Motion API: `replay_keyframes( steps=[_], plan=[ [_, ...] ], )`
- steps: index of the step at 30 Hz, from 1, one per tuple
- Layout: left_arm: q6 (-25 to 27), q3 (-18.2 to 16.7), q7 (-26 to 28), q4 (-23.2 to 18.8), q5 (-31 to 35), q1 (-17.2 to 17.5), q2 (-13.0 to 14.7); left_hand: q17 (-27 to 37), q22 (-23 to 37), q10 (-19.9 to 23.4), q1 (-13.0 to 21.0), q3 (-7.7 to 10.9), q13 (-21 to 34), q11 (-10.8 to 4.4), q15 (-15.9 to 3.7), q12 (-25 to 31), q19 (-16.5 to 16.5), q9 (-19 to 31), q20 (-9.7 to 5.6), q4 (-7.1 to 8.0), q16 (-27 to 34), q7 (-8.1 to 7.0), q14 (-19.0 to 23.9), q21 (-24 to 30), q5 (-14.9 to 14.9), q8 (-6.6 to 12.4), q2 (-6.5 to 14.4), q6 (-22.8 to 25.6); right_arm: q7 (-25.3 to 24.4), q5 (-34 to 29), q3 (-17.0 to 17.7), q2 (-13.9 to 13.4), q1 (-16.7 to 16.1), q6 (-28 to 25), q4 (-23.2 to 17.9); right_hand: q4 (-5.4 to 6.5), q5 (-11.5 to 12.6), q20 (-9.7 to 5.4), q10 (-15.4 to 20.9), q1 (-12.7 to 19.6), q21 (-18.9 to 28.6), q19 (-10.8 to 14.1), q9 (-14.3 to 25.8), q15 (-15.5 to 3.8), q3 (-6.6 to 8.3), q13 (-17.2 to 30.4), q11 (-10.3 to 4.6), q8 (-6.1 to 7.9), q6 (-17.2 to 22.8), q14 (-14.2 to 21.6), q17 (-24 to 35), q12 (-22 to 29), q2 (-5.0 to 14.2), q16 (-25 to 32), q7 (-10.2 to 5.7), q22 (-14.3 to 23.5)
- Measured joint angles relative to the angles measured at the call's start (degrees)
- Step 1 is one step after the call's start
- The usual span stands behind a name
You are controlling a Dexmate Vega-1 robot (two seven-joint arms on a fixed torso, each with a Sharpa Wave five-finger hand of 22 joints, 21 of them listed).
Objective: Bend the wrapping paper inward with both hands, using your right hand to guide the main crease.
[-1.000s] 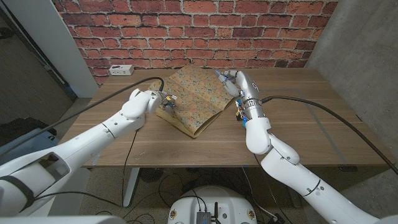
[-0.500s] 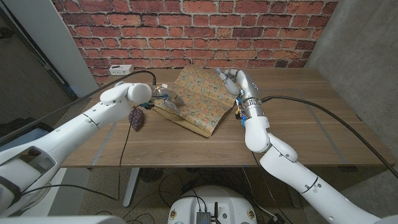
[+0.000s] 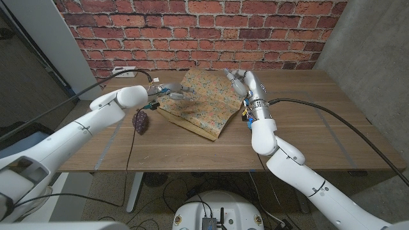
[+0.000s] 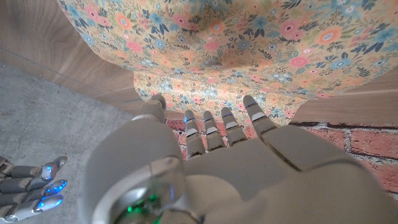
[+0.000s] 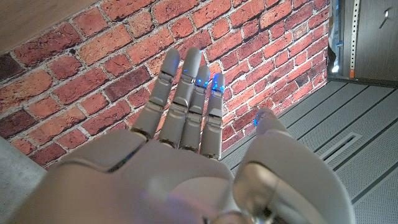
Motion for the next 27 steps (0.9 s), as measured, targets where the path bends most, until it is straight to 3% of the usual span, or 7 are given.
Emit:
replay_keyframes(
  steps=[4, 10, 16, 21, 23, 24, 27],
  plan=[
    [1.45, 1.67, 1.04, 0.52, -0.56, -0.37, -0.69, -0.08, 0.04, -1.68, -5.85, 0.06, -0.27, -0.04, 0.06, -0.82, -5.22, -0.27, -0.83, 5.08, -1.1, 1.12, -3.44, -1.97, -1.38, -0.41, -0.07, -1.64, -0.02, 0.32, 0.3, 0.09, -0.12, -1.67, -0.24, -1.25, 0.0, -0.14, -2.54, 0.5, -0.77, -1.46, 0.0, 0.33, 0.77, -0.6, -0.47, 0.0, -1.43, -3.92, -2.35, -1.63, 0.09, -3.28, -0.6, -0.22],
    [4.15, 2.72, 1.68, 0.52, 1.93, -0.84, -0.95, -0.41, 0.29, -3.52, -10.43, -0.43, -0.42, -0.45, 0.13, -1.26, -9.42, -0.54, -0.62, 8.28, -1.31, 1.28, -6.49, -3.44, -1.6, -0.62, -0.38, -3.7, -0.06, 0.57, 0.7, 0.1, -0.23, -2.31, -0.3, -1.4, 0.0, 0.3, -3.21, 0.5, -1.63, -2.9, 0.0, 0.64, 0.91, -0.9, -0.59, 0.0, -1.72, -5.03, -3.83, -2.33, 0.1, -4.67, -0.89, -0.22],
    [7.15, 7.84, 2.1, -0.27, 6.21, -2.91, -2.12, -0.68, 0.23, -7.35, -11.97, -0.05, -0.62, -0.79, 0.43, -2.11, -10.79, -0.79, 0.17, 7.99, -1.52, -2.37, -8.84, -4.05, -1.6, -0.85, -1.53, -7.29, -0.62, 1.56, 0.91, -0.31, -0.23, -3.31, -0.1, -1.39, 0.0, 0.57, -3.43, 0.5, -1.66, -3.17, 0.01, 0.64, 0.91, -1.17, -0.77, 0.0, -2.25, -5.02, -4.13, -2.53, 0.09, -5.28, -0.99, -0.22],
    [12.16, 10.24, 3.15, -2.29, 12.03, -3.43, -2.59, -0.68, 0.12, -11.76, -12.14, -1.16, -0.62, -1.65, 0.91, -2.11, -8.9, -0.8, 4.81, 5.75, -1.52, -7.66, -10.18, -3.82, -1.82, -1.29, -4.8, -12.62, -0.76, 1.98, 1.15, -0.89, -0.25, -3.32, -0.01, -1.39, 0.0, 0.78, -3.71, 0.48, -1.85, -3.38, 0.01, 0.64, 0.91, -1.17, -0.48, 0.0, -2.34, -5.02, -4.39, -2.53, 0.07, -5.28, -0.9, -0.21],
    [15.51, 10.24, 3.26, -2.29, 15.71, -3.43, -2.59, -0.68, 0.04, -12.84, -12.39, -1.8, -0.62, -1.95, 0.84, -2.11, -7.43, -0.8, 6.47, 5.11, -1.52, -8.42, -10.45, -3.37, -1.82, -1.29, -6.08, -14.7, -0.76, 1.98, 1.23, -1.09, -0.27, -3.32, 0.0, -1.39, 0.0, 0.78, -3.71, 0.3, -1.85, -3.37, 0.01, 0.64, 0.91, -1.17, -0.48, 0.0, -2.34, -5.02, -4.39, -2.53, -0.1, -5.28, -0.9, -0.21],
    [16.43, 13.42, 3.26, -5.14, 16.64, -3.84, -3.37, -0.68, -0.09, -13.14, -12.47, -2.1, -0.61, -2.09, 0.84, -2.11, -6.81, -0.8, 7.07, 4.81, -1.47, -8.52, -10.45, -3.25, -1.82, -1.29, -6.63, -15.62, -0.76, 2.54, 1.29, -1.29, -0.32, -3.08, 0.0, -1.39, 0.0, 0.78, -3.71, 0.19, -1.85, -3.37, 0.01, 0.64, 0.91, -1.17, -0.48, 0.0, -2.34, -5.02, -4.39, -2.53, -0.22, -5.28, -0.9, -0.21],
    [21.37, 15.34, 2.92, -6.48, 22.14, -4.27, -4.14, -0.68, -0.15, -13.47, -12.8, -2.79, -0.61, -2.42, 1.08, -2.11, -4.86, -0.8, 7.59, 4.12, -1.26, -8.75, -10.69, -2.66, -1.82, -1.29, -8.01, -17.6, -0.7, 3.0, 1.49, -1.69, -0.4, -2.59, 0.01, -1.39, 0.0, 0.78, -3.49, 0.17, -2.07, -3.37, 0.01, 0.64, 0.91, -1.17, -0.27, 0.0, -2.33, -5.01, -4.39, -2.53, -0.2, -5.27, -0.9, -0.21]
  ],
)
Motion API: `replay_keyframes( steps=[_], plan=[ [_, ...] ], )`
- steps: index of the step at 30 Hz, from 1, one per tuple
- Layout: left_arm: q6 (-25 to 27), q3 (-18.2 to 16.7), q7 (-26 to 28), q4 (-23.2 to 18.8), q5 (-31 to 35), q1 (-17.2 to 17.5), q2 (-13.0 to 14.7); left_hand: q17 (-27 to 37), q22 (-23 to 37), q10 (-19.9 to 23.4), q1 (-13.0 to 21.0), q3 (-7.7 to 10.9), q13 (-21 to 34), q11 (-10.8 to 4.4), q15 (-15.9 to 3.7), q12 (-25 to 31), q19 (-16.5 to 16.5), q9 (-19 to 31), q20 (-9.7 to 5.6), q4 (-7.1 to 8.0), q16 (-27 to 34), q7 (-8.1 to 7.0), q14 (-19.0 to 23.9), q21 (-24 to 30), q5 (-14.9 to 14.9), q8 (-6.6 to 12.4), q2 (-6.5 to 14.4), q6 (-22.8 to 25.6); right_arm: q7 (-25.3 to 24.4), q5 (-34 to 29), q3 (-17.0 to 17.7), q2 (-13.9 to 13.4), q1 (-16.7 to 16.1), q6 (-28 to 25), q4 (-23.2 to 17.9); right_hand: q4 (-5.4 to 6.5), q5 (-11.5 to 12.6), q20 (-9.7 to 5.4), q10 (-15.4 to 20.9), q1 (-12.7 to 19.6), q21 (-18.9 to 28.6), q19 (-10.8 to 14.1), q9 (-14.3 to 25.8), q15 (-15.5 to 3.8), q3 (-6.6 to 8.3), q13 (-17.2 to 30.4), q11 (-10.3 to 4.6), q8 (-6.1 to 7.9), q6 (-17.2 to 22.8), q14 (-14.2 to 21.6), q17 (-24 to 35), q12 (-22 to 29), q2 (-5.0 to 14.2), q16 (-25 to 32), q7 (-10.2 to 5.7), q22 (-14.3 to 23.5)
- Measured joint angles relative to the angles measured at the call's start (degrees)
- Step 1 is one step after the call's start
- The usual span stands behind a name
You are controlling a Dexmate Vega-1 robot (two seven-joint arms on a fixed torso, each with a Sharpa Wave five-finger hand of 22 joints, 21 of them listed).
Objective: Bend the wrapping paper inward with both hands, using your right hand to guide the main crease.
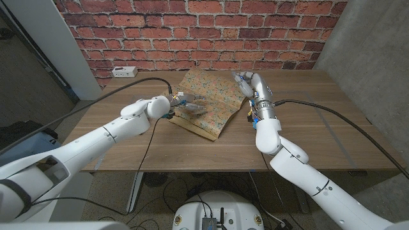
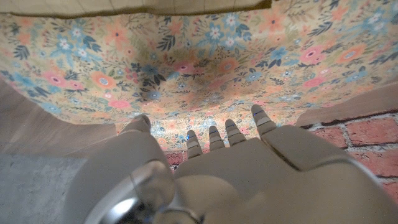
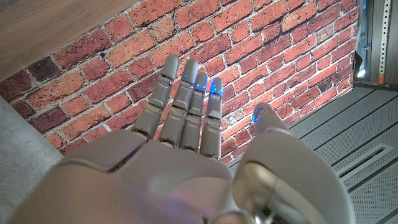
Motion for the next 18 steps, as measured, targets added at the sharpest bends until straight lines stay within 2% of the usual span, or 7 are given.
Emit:
replay_keyframes(
  steps=[4, 8, 11, 14, 18],
  plan=[
    [5.32, 2.38, -1.56, -0.6, 6.28, -0.75, -1.23, 0.0, -0.26, -1.09, -0.05, -0.64, 0.0, -0.27, 0.47, 0.0, 2.33, 0.0, 0.24, -0.64, 0.0, 0.01, -0.47, 0.49, 0.25, 0.0, -1.04, -2.49, 0.17, 0.48, 0.23, -0.47, -0.15, 0.68, 0.0, 0.0, 0.0, 0.3, 0.0, -0.54, 0.0, -0.3, 0.0, 0.0, 0.0, 0.0, 0.0, 0.0, 0.0, 0.0, 0.0, 0.0, 0.05, 0.0, 0.0, 0.0],
    [9.04, 4.58, -3.59, -0.3, 11.33, -1.81, -2.46, 0.01, -0.26, -1.49, -0.04, -0.88, -0.02, -0.06, 0.81, 0.0, 3.18, 0.0, 0.26, -0.88, 0.0, -0.1, -0.75, 0.61, 0.28, 0.0, -1.49, -3.42, 0.25, 0.79, 0.41, -0.92, -0.23, 1.51, 0.04, 0.25, 0.0, 0.3, 0.32, -0.75, 0.0, -0.3, 0.0, 0.24, -0.25, 0.0, 0.31, 0.0, 0.0, 0.24, 0.0, 0.0, -0.16, 0.0, 0.0, 0.0],
    [10.31, 5.7, -4.62, 0.33, 13.4, -2.46, -3.06, 0.01, -0.26, -1.49, 0.17, -0.88, -0.27, -0.06, 1.25, 0.27, 3.6, 0.0, 0.28, -0.88, 0.0, -0.12, -0.84, 0.61, 0.67, 0.0, -1.7, -3.62, 0.27, 0.85, 0.46, -1.12, -0.24, 1.94, 0.11, 0.25, 0.0, 0.3, 0.32, -0.99, 0.0, -0.3, 0.01, 0.17, -0.25, 0.01, 0.31, 0.08, 0.0, 0.5, 0.0, 0.0, 0.05, 0.0, 0.0, 0.0],
    [11.18, 6.92, -6.01, 1.37, 15.53, -3.28, -3.71, 0.01, -0.5, -1.49, 0.46, -0.65, -0.27, -0.06, 1.51, 0.28, 4.19, 0.0, 0.26, -1.58, 0.0, -0.01, -0.66, 0.61, 0.92, 0.0, -1.44, -4.08, 0.27, 0.85, 0.47, -1.33, -0.25, 2.45, 0.16, 0.25, 0.0, 0.3, 0.32, -1.2, 0.0, -0.29, 0.01, 0.11, -0.25, 0.01, 0.31, 0.22, 0.01, 0.55, 0.0, 0.0, -0.16, 0.0, 0.0, 0.0],
    [11.0, 8.16, -7.83, 2.55, 17.67, -4.37, -4.28, -0.23, -0.54, -1.34, 2.58, -0.15, -0.26, 0.07, 1.6, 0.69, 4.6, 0.01, 0.06, -2.72, 0.0, 0.0, -0.57, 0.61, 1.32, 0.47, -1.01, -4.09, 0.27, 0.81, 0.5, -1.54, -0.25, 3.1, 0.23, 0.48, 0.0, 0.3, 0.32, -1.65, 0.0, -0.29, 0.01, 0.11, -0.48, -0.25, 0.3, 0.23, 0.01, 0.55, 0.0, 0.0, -0.16, 0.0, 0.0, 0.01]
  ],
)
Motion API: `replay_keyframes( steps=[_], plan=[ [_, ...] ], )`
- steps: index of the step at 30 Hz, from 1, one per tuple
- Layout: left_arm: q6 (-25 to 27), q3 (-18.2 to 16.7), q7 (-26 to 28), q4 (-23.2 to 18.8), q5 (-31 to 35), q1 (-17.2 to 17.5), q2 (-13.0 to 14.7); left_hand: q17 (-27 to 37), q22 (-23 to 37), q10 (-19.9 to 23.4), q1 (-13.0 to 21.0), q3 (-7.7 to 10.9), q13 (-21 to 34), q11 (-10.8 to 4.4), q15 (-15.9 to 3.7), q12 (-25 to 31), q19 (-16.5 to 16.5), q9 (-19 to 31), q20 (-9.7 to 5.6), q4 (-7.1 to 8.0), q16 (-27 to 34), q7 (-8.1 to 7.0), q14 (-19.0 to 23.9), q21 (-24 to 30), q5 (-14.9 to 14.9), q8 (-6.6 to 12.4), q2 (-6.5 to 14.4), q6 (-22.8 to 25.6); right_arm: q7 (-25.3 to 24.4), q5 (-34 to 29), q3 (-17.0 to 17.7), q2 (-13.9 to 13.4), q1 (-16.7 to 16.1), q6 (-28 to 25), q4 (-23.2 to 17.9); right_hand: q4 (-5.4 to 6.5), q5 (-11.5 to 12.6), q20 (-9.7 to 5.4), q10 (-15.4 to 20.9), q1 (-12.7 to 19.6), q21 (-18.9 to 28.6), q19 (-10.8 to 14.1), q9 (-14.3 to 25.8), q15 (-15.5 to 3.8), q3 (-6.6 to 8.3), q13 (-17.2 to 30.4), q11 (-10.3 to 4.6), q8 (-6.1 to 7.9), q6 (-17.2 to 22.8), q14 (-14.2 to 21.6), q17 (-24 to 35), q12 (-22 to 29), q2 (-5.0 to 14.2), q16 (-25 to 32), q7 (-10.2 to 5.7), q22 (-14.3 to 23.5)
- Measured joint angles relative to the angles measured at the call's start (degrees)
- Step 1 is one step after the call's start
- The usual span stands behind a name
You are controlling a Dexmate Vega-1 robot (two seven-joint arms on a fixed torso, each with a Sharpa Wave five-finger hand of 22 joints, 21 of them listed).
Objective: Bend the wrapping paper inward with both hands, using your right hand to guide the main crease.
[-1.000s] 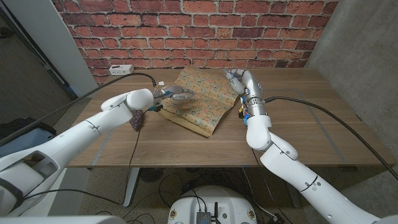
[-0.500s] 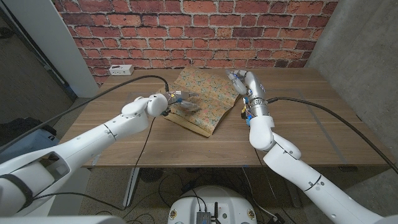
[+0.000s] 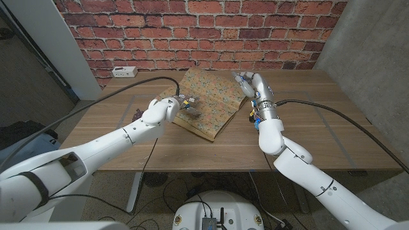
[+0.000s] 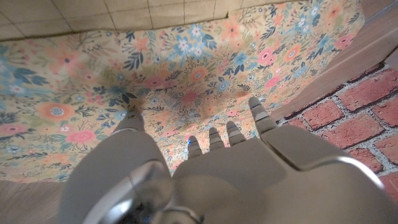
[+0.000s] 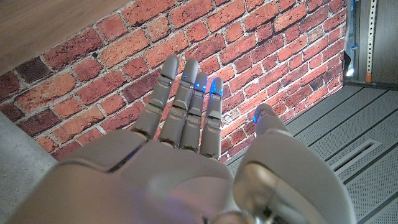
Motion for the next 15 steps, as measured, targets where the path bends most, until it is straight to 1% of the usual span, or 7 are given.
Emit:
replay_keyframes(
  steps=[3, 4, 8, 11, 12, 13, 15],
  plan=[
    [-1.12, 0.94, -0.96, 0.91, 0.94, -0.8, -0.16, -0.04, -0.25, 0.29, 1.5, 0.41, 0.0, -0.12, 0.0, 0.03, 0.02, 0.0, -0.02, -0.94, 0.0, 0.02, 0.0, 0.0, 0.15, 0.04, 0.13, 0.02, -0.04, -0.18, 0.01, -0.05, 0.02, 0.46, 0.07, 0.0, 0.0, 0.21, 0.42, 0.0, 0.0, 0.22, 0.0, 0.31, 0.0, -0.01, 0.01, 0.0, 0.0, 0.31, 0.0, 0.0, 0.0, 0.0, 0.0, 0.0],
    [-1.48, 1.1, -1.14, 1.05, 1.09, -0.96, -0.17, -0.04, -0.25, 0.29, 2.07, 0.54, 0.0, -0.12, 0.0, 0.03, 0.24, 0.0, -0.28, -1.36, 0.0, 0.09, 0.0, -0.24, 0.35, 0.16, 0.06, 0.09, -0.07, -0.22, 0.01, -0.06, 0.03, 0.55, 0.09, 0.0, 0.0, 0.21, 0.52, 0.0, 0.0, 0.22, 0.0, 0.31, 0.0, 0.02, 0.09, 0.0, 0.0, 0.31, 0.0, 0.0, 0.0, 0.0, 0.0, 0.0],
    [-4.24, 1.78, -1.74, 1.79, 1.72, -1.81, 0.16, -0.03, -0.25, 0.83, 4.05, 0.94, 0.0, -0.07, -0.65, 0.33, -0.37, 0.0, -2.45, -2.85, 0.0, 0.65, 0.23, -0.99, 0.85, 0.65, 0.3, 0.66, -0.3, -0.49, 0.05, -0.03, 0.04, 0.94, 0.12, 0.0, 0.0, 0.21, 0.53, -0.1, -0.21, 0.22, 0.0, 0.09, 0.0, 0.02, 0.1, 0.0, 0.0, 0.53, 0.0, 0.0, 0.11, 0.0, 0.0, 0.0],
    [-6.63, 1.87, -1.68, 1.93, 2.12, -2.04, 0.58, -0.03, -0.25, 1.66, 5.89, 1.11, 0.01, -0.45, -1.39, 0.65, -1.19, 0.0, -4.32, -4.28, 0.0, 0.33, 0.38, -1.78, 1.36, 0.86, 0.3, 1.24, -0.38, -0.53, 0.11, 0.06, 0.04, 0.96, 0.13, 0.0, 0.0, 0.21, 0.52, -0.3, -0.21, 0.22, 0.0, 0.0, 0.0, 0.0, 0.1, 0.0, 0.0, 0.62, 0.01, 0.0, 0.31, 0.0, 0.0, 0.0],
    [-7.34, 1.88, -1.43, 1.93, 2.24, -2.06, 0.86, -0.03, -0.25, 2.05, 6.53, 1.22, 0.0, -0.66, -1.45, 0.65, -1.27, 0.0, -4.74, -4.69, 0.0, 0.53, 0.43, -1.83, 1.47, 0.86, 0.34, 1.57, -0.43, -0.53, 0.2, 0.22, 0.02, 0.96, 0.13, 0.0, 0.0, 0.21, 0.52, -0.3, -0.21, 0.22, 0.0, 0.0, 0.0, 0.0, 0.09, 0.0, 0.0, 0.62, 0.01, 0.0, 0.31, 0.0, 0.0, 0.0],
    [-7.85, 1.88, -1.3, 1.93, 2.35, -2.06, 0.86, -0.03, -0.25, 2.26, 7.17, 1.4, 0.01, -0.87, -1.56, 0.65, -1.48, 0.0, -4.94, -5.11, 0.0, 0.31, 0.54, -2.01, 1.64, 0.86, 0.39, 1.78, -0.43, -0.53, 0.22, 0.26, 0.0, 0.96, 0.13, -0.14, 0.0, 0.21, 0.52, -0.3, -0.21, 0.22, 0.0, 0.0, -0.13, 0.0, 0.09, 0.0, 0.0, 0.62, 0.01, -0.03, 0.31, 0.0, 0.0, 0.0],
    [-10.02, 1.79, -0.69, 1.29, 2.86, -1.91, 2.1, -0.03, -0.25, 2.73, 8.81, 1.74, 0.01, -1.34, -1.91, 0.65, -1.25, 0.01, -5.35, -6.05, 0.0, 0.21, 0.89, -2.23, 1.85, 0.86, 0.49, 1.88, -0.45, -0.5, 0.37, 0.49, -0.09, 0.58, 0.13, -0.24, 0.0, 0.21, 0.28, -0.3, -0.24, 0.21, 0.0, 0.16, -0.23, 0.04, -0.15, 0.0, -0.36, 0.33, 0.01, -0.22, 0.31, -0.03, 0.12, 0.0]
  ],
)
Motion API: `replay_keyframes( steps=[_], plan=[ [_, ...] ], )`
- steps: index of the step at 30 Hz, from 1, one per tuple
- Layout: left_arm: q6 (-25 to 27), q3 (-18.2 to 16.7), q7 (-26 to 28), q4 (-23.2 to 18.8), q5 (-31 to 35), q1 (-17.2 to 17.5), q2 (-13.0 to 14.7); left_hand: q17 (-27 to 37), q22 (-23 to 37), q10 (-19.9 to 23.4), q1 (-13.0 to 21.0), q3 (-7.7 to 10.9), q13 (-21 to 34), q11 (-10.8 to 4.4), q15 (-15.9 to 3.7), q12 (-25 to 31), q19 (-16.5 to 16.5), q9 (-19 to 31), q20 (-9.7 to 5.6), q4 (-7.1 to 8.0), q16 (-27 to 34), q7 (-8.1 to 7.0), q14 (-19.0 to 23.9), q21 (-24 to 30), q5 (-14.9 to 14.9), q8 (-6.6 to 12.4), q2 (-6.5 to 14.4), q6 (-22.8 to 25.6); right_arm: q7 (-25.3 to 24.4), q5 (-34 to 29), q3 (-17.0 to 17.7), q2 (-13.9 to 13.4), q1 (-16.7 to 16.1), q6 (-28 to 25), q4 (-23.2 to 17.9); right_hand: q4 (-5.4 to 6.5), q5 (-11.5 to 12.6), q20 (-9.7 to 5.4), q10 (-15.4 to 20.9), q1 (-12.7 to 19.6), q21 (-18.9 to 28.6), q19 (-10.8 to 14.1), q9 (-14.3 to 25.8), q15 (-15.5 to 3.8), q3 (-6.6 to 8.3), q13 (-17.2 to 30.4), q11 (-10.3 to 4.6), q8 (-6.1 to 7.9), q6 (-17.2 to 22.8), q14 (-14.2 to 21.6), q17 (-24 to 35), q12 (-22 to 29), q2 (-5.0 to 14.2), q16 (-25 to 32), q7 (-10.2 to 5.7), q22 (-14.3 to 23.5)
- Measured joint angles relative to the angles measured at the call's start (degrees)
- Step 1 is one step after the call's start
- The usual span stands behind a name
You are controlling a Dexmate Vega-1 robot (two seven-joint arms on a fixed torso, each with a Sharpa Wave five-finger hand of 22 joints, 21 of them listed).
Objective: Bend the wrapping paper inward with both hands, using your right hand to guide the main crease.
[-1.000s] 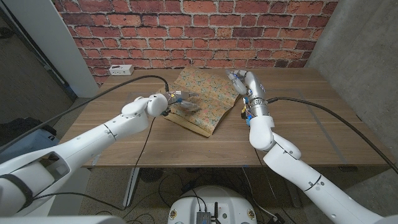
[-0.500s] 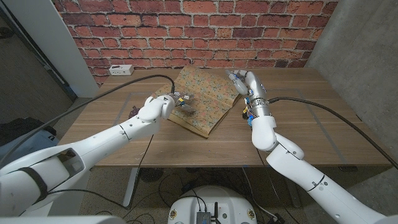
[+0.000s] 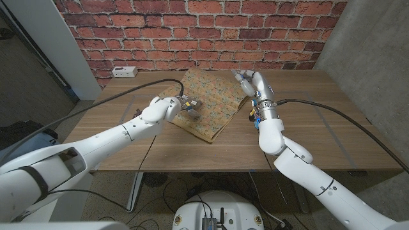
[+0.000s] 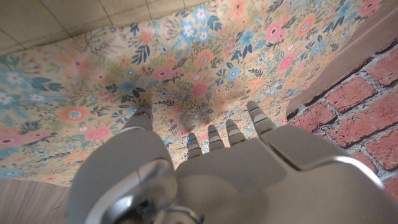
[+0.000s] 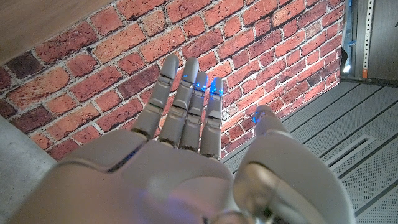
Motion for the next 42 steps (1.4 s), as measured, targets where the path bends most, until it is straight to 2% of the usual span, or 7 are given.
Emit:
replay_keyframes(
  steps=[7, 13, 22, 30, 34, 39, 42],
  plan=[
    [-5.06, -0.95, 1.19, -2.89, 2.85, 1.43, 2.9, 0.0, -0.27, 0.63, 5.33, 1.34, 0.0, -0.01, -0.79, 0.0, -0.31, 0.0, -0.31, -2.87, 0.0, 0.1, -0.5, -0.84, 0.43, 0.0, 0.88, 0.5, 0.0, 0.91, 0.42, 0.65, -0.16, -2.13, 0.0, -0.72, 0.0, 0.72, -2.37, 0.0, -0.43, -0.72, 0.0, 0.09, -0.1, 0.12, -0.49, -0.27, -2.28, -2.27, 0.16, -1.09, 0.0, -0.42, -0.68, 0.0],
    [-8.68, -1.34, 2.36, -5.57, 9.2, 2.71, 5.06, -0.22, -0.12, -1.16, 8.08, 1.5, 0.0, 0.37, -0.89, -0.4, -0.31, 0.0, -0.3, -3.72, 0.0, 1.23, -0.6, -1.49, 0.66, -1.12, 0.96, -5.03, -0.01, 1.71, 0.76, 1.19, -0.24, -3.19, 0.0, -1.15, 0.0, 0.81, -3.38, 0.24, -0.82, -1.25, 0.01, 0.17, -0.18, 0.12, -0.89, -0.49, -3.62, -2.97, 0.16, -1.48, -0.24, -0.82, -0.82, 0.0],
    [-12.54, -2.88, 10.33, -9.34, 21.94, 6.65, 8.83, 0.16, 0.17, -6.89, 0.5, -7.47, 0.16, 1.13, -1.21, -0.91, -0.31, 0.15, -0.91, 0.4, 0.0, 2.39, -2.69, -2.15, 5.44, -1.12, -6.82, -6.95, -1.05, 2.82, 0.95, 1.68, -0.65, -4.29, 0.14, -1.15, 0.0, 0.81, -3.69, 0.24, -1.03, -1.24, 0.01, 0.34, -0.18, 0.39, -0.58, -0.49, -3.75, -3.14, 0.39, -1.48, -0.24, -0.82, -0.73, 0.01],
    [-13.84, -4.19, 17.35, -11.27, 34.29, 10.56, 11.71, 0.16, 0.17, -7.13, 0.31, -9.05, 0.4, 1.37, -1.42, -0.77, 1.32, 0.15, -1.85, 0.22, 0.0, 3.31, -2.96, -2.15, 8.62, -0.68, -8.07, -6.78, -1.67, 3.06, 0.88, 1.82, -1.03, -7.55, -1.13, -1.77, 0.0, 1.23, -5.67, 0.25, -1.71, -2.49, 0.01, 0.52, -0.32, 0.38, -1.13, -0.49, -5.85, -5.44, 0.42, -2.48, -0.24, -1.36, -1.34, 0.01],
    [-13.89, -5.07, 18.61, -11.83, 37.14, 12.0, 12.22, 0.02, 0.16, -3.58, 3.83, -8.85, 0.26, 0.13, -2.55, 0.75, 4.58, 0.08, -1.55, -0.71, 0.89, 3.03, 0.41, -1.0, 10.96, 0.91, -5.88, -7.02, -1.38, 3.33, 0.75, 1.89, -1.03, -9.46, -1.77, -2.08, 0.0, 1.44, -6.79, 0.62, -1.92, -3.11, 0.01, 0.55, -0.15, 0.65, -1.02, -0.49, -6.81, -6.82, 0.41, -2.98, -0.61, -1.69, -1.75, 0.01],
    [-11.94, -8.77, 18.7, -12.63, 35.65, 15.82, 11.31, 0.16, 0.44, 0.94, -1.02, -10.12, 0.26, -1.17, -2.59, 1.33, 9.78, -0.01, 1.8, 4.07, 1.29, 0.58, 6.79, 0.29, 7.97, 2.17, 0.07, -3.97, -0.78, 4.04, 0.48, 1.96, -0.57, -12.4, -2.03, -2.25, 0.0, 1.32, -7.08, 0.62, -2.35, -3.61, 0.01, 0.73, -0.33, 0.65, -1.31, -0.49, -7.13, -7.26, 0.41, -2.98, -0.61, -2.14, -1.44, 0.01],
    [-8.87, -11.08, 18.41, -12.9, 31.96, 17.88, 9.78, 0.16, 0.43, 2.05, -4.52, -11.39, 0.26, -0.64, -2.63, 1.33, 12.09, -0.01, 4.18, 5.99, 1.29, 0.3, 9.02, 0.68, 5.46, 2.17, 1.13, -1.47, -0.55, 4.42, 0.23, 1.95, -0.17, -13.39, -2.03, -2.31, 0.0, 1.32, -7.17, 0.62, -2.35, -3.61, 0.01, 0.55, -0.39, 0.65, -1.41, -0.49, -7.12, -7.43, 0.41, -2.98, -0.61, -2.14, -1.44, 0.01]
  ],
)
